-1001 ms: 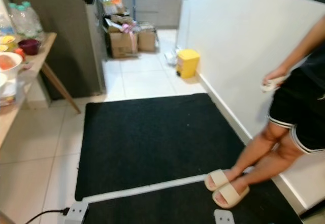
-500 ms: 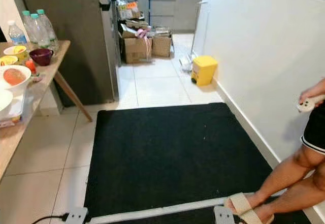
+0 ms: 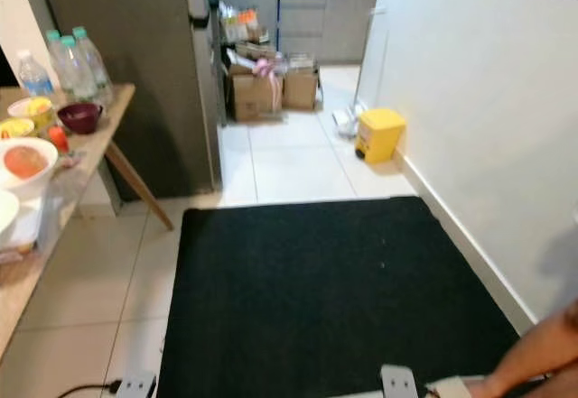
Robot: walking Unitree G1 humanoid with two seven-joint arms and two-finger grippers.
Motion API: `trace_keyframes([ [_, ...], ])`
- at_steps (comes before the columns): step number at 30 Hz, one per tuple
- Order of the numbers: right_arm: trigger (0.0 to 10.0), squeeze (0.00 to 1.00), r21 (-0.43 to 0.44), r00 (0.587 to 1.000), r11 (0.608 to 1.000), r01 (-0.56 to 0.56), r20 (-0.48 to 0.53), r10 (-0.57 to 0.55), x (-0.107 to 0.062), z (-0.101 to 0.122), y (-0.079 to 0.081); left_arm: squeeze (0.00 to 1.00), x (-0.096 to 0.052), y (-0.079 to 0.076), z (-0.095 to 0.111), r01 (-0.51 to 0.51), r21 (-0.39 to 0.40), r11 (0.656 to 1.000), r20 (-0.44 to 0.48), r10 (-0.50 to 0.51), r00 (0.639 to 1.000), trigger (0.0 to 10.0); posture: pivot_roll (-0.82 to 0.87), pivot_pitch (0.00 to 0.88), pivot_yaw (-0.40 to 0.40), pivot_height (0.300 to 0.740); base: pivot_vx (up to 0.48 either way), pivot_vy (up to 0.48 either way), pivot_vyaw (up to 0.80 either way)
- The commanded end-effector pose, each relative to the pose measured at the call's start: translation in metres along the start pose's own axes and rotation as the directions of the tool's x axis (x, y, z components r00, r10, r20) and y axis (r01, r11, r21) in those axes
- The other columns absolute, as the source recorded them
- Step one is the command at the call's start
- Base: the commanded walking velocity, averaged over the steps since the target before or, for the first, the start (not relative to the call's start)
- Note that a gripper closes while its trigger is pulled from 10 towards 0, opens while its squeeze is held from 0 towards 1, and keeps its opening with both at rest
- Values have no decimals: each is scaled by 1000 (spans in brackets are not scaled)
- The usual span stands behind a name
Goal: Restocking fridge
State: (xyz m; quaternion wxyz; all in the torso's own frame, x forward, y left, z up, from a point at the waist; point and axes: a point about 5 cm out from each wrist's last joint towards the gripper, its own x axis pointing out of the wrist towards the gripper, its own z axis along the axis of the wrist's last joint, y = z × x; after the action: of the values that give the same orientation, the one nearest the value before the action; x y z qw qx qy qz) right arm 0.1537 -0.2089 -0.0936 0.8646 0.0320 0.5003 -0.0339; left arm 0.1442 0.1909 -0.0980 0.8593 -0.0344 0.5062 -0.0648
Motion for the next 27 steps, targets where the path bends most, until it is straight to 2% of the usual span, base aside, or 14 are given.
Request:
trace_keyframes([
  [1, 10000, 0, 7, 1000, 1000, 16, -12, -16, -1, -3, -5, 0, 1, -3, 1, 7, 8, 1000, -5, -7, 1000, 10000, -9, 0, -16, 740, 281, 0, 0],
  [27, 10000, 0, 11, 1000, 1000, 14, -13, -14, -1, -4, -5, 0, 1, -5, -1, 14, 15, 1000, -11, -13, 1000, 10000, -7, 0, -15, 740, 279, 0, 0],
])
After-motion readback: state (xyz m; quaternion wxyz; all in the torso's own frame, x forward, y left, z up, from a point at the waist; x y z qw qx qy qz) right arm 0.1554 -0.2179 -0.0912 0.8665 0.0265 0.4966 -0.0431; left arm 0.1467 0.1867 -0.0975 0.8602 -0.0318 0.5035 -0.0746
